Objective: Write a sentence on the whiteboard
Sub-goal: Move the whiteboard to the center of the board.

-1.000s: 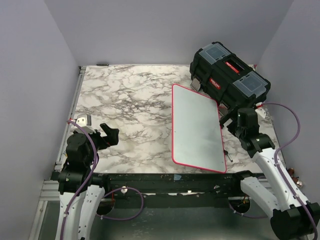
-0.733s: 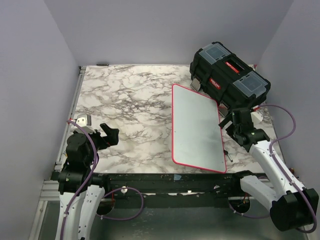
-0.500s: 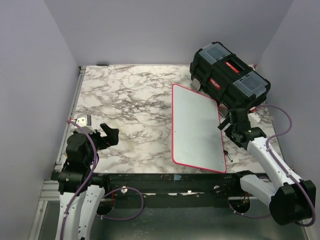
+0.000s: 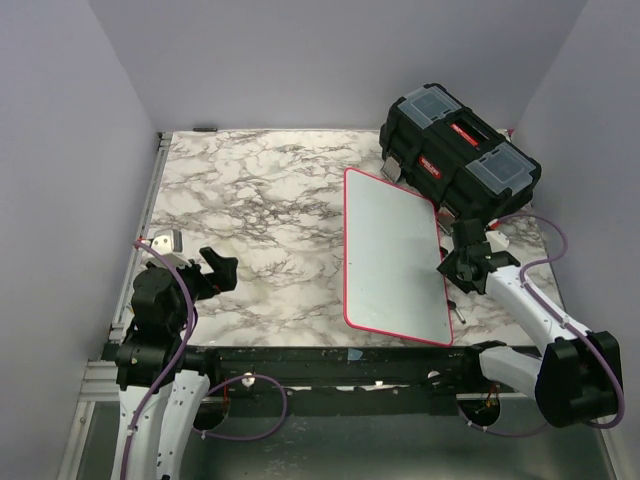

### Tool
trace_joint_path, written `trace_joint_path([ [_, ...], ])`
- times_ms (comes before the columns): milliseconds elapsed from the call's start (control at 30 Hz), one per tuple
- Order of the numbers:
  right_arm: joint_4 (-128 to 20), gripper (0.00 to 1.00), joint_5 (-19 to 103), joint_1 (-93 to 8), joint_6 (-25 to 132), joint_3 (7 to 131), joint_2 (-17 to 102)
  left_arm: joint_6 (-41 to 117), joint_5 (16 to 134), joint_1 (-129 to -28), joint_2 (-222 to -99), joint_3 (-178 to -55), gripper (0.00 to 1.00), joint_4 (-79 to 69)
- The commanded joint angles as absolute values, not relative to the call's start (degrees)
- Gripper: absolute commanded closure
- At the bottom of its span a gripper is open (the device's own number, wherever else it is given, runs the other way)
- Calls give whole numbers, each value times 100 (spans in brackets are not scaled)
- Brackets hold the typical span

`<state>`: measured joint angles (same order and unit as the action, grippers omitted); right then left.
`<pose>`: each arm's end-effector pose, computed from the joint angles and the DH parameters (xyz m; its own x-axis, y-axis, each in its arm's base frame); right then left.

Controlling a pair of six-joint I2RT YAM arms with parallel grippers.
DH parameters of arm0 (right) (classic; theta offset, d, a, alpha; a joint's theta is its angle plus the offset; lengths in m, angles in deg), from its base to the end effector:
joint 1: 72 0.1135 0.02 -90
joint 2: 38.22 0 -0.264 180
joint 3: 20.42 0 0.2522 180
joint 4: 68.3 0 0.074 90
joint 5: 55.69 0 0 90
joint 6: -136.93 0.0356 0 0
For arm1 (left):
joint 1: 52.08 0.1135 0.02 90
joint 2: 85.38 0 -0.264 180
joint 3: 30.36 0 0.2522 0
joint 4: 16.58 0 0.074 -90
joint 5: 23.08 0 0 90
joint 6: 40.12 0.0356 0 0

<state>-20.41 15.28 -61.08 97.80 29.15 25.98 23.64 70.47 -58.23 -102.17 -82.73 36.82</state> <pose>0.1974 0.0263 0.1920 -0.5741 0.6361 -0.5156 0.6559 0.7341 0.1754 0.0760 -0.0104 0.3030 -0.3461 -0.4065 -0.8455 0.0140 0.8989 -0.4379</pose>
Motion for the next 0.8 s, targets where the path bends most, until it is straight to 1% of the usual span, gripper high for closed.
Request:
trace_joint_path([
  [0,-2279,57,1622,-6119,9701,2809,2615,2325,7061,-5859,-10155,-8256,2,3794],
  [100,-2372,67,1724,-6119,9646,2747,2696,2325,7059,-5861,-10142,-8255,1,3789],
  [233,-2456,76,1822,-6118,9458,2751,2877,2325,7061,-5859,-10143,-8258,2,3789],
  [300,-2539,78,1967,-6118,9357,2751,2930,2334,7081,-5859,-10155,-8245,2,3779],
  [400,-2632,79,2237,-6118,9269,2740,3016,2414,7361,-5859,-10225,-8256,1,3705],
  [533,-2672,79,2560,-6118,9130,2765,3128,2612,8299,-5859,-10568,-8400,2,3527],
  [567,-2692,81,2632,-6118,9101,2770,3138,2587,8579,-5859,-10699,-8434,2,3467],
  [667,-2712,81,2785,-6118,9055,2787,3113,2280,9459,-5901,-11088,-8427,2,2985],
  [767,-2719,81,2876,-6118,9036,2781,3074,1814,9726,-6281,-11352,-8444,2,2372],
])
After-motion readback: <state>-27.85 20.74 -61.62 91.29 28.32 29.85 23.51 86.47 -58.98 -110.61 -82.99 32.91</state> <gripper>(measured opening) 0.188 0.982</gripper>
